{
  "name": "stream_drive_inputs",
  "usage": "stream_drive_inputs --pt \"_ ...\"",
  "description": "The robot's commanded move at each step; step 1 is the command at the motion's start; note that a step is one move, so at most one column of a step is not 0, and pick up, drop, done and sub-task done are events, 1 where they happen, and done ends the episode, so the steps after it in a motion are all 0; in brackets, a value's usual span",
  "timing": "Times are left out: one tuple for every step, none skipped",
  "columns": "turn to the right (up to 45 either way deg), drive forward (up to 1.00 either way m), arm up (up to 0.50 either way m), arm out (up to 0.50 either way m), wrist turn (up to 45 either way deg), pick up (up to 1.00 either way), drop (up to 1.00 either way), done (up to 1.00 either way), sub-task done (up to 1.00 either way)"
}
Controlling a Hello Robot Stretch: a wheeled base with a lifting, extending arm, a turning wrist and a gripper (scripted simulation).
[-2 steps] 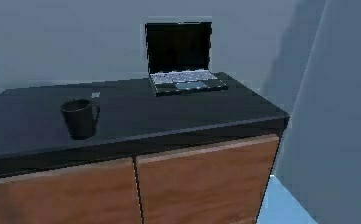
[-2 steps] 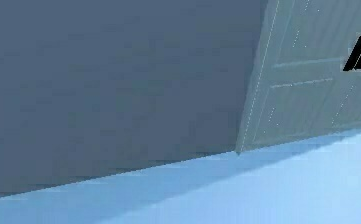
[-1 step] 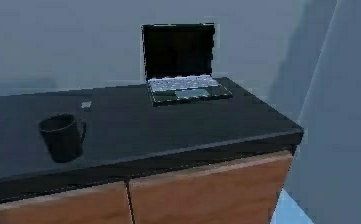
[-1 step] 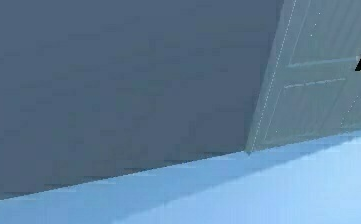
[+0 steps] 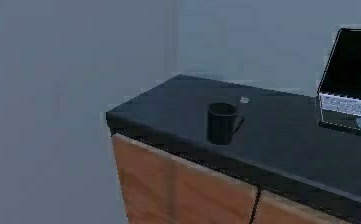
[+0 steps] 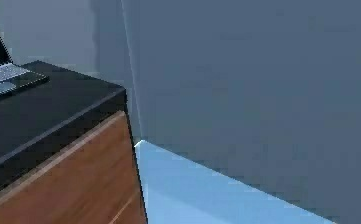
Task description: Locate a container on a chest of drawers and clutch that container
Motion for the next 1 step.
stream_drive_inputs --pt "-45.0 0.0 0.0 0.0 0.0 0.0 0.0 0.0 0.0"
